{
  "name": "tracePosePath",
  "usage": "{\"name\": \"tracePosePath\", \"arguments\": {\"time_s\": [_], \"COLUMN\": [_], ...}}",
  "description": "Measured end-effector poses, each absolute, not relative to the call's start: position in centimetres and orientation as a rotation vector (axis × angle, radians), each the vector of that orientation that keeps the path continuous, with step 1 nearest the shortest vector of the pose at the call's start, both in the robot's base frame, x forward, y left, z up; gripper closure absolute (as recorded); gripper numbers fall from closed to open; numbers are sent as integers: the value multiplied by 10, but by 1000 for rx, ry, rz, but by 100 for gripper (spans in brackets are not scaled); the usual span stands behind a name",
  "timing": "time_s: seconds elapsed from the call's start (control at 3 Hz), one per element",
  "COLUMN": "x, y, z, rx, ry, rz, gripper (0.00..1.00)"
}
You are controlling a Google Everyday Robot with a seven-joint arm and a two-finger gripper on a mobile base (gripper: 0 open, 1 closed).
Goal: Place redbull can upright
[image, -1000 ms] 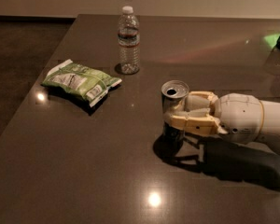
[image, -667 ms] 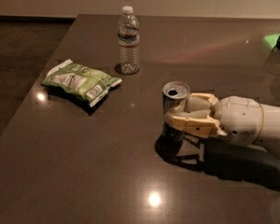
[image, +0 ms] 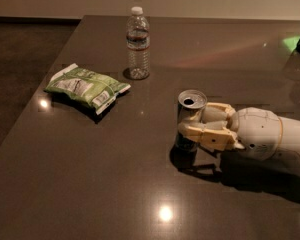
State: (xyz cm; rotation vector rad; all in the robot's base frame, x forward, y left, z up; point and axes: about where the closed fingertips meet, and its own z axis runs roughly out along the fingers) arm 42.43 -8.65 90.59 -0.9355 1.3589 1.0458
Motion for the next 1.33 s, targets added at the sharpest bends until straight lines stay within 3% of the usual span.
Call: {"name": "tracePosePath", "arguments": {"time_s": [0.33,0.67,1.0,1.33], "x": [425,425,423,423], "y": [-89,-90,-89,-89], "z": [902,901,901,901], "rx": [-942,-956,-984,-984], "ry": [1352,1345,1345,1345], "rz": [1045,1044,1033,1033], "gripper": [33,10,0,0]}}
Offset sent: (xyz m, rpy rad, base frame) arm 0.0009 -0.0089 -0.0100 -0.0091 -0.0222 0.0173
